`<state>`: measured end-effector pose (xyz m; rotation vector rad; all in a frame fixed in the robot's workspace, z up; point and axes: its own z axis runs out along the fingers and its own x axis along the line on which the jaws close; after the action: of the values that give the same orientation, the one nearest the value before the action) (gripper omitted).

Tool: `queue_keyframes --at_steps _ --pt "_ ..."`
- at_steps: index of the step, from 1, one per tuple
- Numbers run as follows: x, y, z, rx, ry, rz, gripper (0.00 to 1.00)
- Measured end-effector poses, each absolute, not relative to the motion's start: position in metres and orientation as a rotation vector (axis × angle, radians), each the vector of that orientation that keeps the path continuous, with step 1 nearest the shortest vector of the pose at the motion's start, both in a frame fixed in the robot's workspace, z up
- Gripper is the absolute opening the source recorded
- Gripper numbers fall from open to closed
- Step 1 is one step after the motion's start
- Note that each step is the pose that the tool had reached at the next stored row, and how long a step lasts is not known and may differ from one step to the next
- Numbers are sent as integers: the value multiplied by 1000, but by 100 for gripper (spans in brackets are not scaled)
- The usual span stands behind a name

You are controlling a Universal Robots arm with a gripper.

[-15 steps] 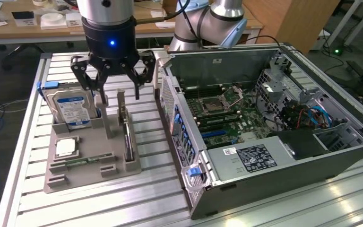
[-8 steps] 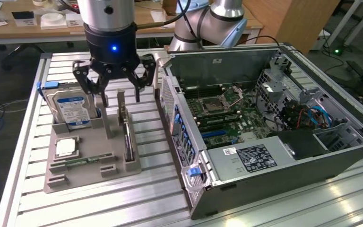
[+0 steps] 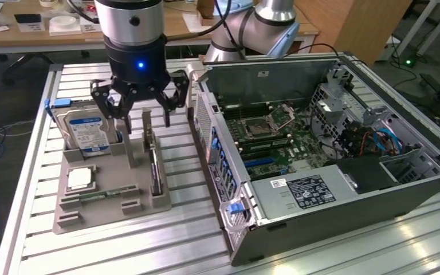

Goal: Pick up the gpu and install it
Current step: 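Pick up the gpu and move the gpu toward the slot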

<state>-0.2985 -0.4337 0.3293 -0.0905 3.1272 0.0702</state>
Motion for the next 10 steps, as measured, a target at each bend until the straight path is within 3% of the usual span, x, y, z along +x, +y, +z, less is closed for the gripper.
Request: queue_keyframes --at_steps 10 --pt "-298 -435 312 -161 3125 71 71"
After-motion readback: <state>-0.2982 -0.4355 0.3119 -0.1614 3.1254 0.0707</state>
